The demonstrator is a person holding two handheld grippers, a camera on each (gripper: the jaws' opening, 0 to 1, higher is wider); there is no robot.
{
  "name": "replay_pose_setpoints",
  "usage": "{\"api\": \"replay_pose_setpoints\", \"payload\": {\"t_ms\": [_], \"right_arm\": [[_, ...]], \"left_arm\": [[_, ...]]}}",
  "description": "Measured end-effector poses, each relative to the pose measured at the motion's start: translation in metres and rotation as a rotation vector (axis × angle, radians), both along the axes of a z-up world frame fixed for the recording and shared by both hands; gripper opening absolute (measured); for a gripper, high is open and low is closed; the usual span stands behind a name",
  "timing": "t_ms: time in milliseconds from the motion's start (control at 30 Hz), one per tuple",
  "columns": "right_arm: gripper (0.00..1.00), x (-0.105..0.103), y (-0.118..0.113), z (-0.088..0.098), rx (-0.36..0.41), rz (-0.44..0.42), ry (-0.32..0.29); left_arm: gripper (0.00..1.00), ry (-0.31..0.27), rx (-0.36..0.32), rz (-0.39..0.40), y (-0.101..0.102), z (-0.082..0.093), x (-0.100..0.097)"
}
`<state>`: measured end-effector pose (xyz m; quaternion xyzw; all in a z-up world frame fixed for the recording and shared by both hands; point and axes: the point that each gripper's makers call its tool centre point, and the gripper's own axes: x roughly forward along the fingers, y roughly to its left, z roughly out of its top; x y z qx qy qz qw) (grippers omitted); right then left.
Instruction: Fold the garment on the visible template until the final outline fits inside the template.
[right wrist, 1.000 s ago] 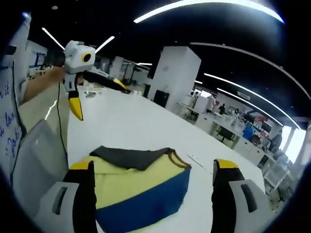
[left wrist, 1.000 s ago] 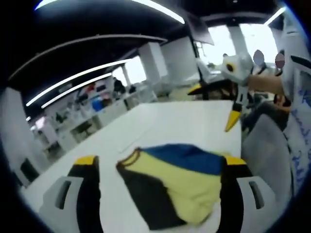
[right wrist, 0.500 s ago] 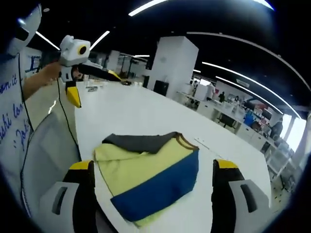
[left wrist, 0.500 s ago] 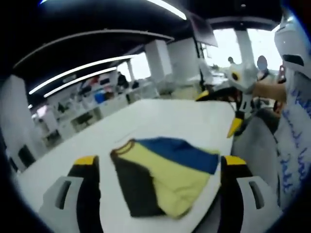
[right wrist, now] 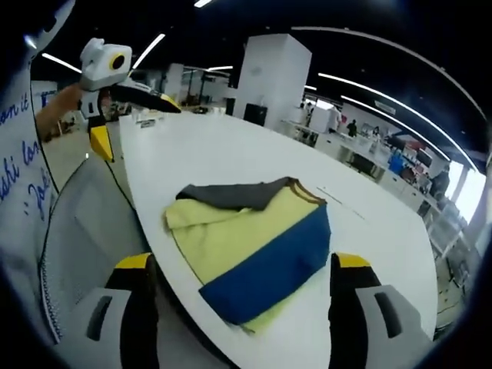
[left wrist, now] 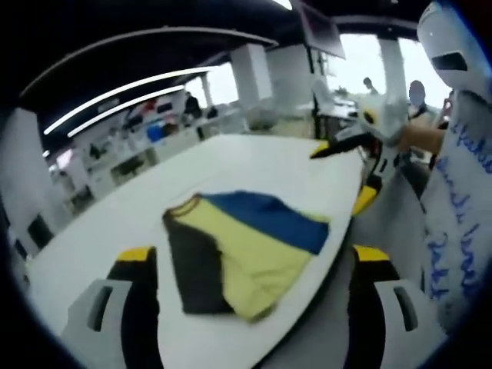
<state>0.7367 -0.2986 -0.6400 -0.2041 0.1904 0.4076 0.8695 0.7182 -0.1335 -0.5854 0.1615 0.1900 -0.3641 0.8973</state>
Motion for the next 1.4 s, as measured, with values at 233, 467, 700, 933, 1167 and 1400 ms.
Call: {"api": "replay_pose_setpoints", "payload": {"t_ms": [233, 467, 700, 933, 1167, 1400], "right_arm": [[0.9, -0.013, -0.004, -0.015, -0.029, -0.019, 0.05], [0.9, -0.023, -0.005, -0.023, -0.014, -0.038, 0.107], [0.88, -0.024, 0.003, -0.031, -0.082, -0.008, 0.097], [0.72, -0.019, 0.0, -0.035, -0.127, -0.005, 0.101], [0.48, -0.02, 0.031, -0.049, -0.057, 0.095, 0.216], [0.32, -0.027, 0.037, -0.079, -0.124, 0.221, 0.298]], "left_arm": [[1.0, 0.044, -0.02, 0.015, 0.0, -0.007, -0.007], [1.0, 0.04, -0.042, 0.03, 0.004, -0.003, -0.011], [1.0, 0.032, -0.048, 0.046, 0.008, 0.002, -0.013], [0.99, 0.013, -0.073, 0.066, 0.012, 0.008, -0.012], [0.99, 0.019, -0.127, 0.061, 0.009, 0.013, -0.015], [0.98, 0.001, -0.125, 0.074, 0.011, 0.016, -0.015]]}}
